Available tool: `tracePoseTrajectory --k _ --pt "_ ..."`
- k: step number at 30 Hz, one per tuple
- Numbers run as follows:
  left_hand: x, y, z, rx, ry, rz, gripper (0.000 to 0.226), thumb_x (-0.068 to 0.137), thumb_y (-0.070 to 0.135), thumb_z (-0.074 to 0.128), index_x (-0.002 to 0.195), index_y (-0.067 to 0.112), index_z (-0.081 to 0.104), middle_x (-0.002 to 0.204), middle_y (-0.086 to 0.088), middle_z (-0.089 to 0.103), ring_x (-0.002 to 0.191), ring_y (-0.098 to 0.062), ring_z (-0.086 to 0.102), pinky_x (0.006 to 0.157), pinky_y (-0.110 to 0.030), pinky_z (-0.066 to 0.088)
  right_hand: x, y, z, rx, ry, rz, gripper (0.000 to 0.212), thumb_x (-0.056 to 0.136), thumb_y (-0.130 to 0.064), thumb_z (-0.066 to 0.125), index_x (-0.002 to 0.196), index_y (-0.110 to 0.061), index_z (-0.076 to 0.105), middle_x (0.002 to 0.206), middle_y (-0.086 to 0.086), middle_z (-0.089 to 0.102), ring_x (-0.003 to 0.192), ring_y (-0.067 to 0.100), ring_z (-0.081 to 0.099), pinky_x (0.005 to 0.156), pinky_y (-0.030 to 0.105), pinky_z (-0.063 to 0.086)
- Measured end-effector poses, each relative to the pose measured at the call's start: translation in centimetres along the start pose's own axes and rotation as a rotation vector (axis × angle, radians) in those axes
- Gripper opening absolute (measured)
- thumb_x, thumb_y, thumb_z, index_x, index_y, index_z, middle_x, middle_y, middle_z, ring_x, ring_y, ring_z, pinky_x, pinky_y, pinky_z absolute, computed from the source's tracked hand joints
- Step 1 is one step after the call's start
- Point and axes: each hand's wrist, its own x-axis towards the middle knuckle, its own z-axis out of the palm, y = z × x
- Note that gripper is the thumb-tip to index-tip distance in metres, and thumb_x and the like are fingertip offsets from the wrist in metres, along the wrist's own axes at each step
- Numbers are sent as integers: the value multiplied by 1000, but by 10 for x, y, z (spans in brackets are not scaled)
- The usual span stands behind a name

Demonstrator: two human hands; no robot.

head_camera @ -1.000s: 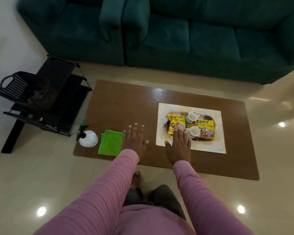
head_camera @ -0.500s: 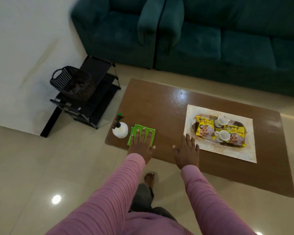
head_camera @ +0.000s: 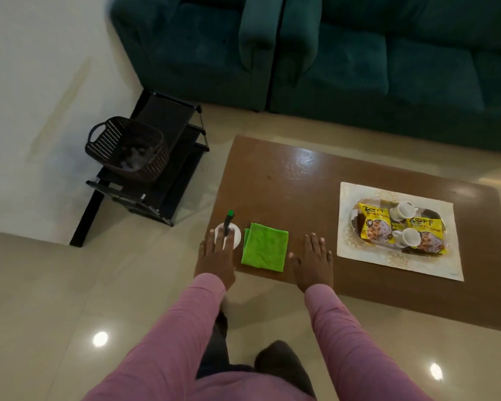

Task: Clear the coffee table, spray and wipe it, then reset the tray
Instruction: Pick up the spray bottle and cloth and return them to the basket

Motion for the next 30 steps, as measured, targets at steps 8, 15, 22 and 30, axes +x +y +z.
tracePoseTrajectory --k 8,15,22,30 --pt "94 -79 22 96 -123 9 96 87 8 59 154 17 -9 164 -7 -2 151 -29 -1 123 -47 6 67 -35 57 93 -92 151 65 97 -40 42 151 -15 16 160 3 13 148 23 6 119 43 10" --pt "159 -95 66 -242 -183 149 120 65 37 85 155 27 6 162 -1 19 149 -28 16 120 -46 14 132 -19 135 306 -122 386 69 92 -32 55 150 -12 23 154 10 28 139 30 31 112 41 31" --pt "165 -74 77 -413 -131 160 82 74 40 80 144 25 40 120 -12 64 108 -36 59 86 -38 45 155 -5 168 637 -52 712 60 79 -33 68 131 -12 46 127 8 60 117 29 55 97 37 44" --pt "163 -71 75 -345 -83 123 75 85 37 68 146 41 24 95 -8 66 84 -39 65 69 -31 41 161 -14 163 842 -227 724 43 70 -15 77 110 -5 64 102 13 68 91 31 64 83 43 54"
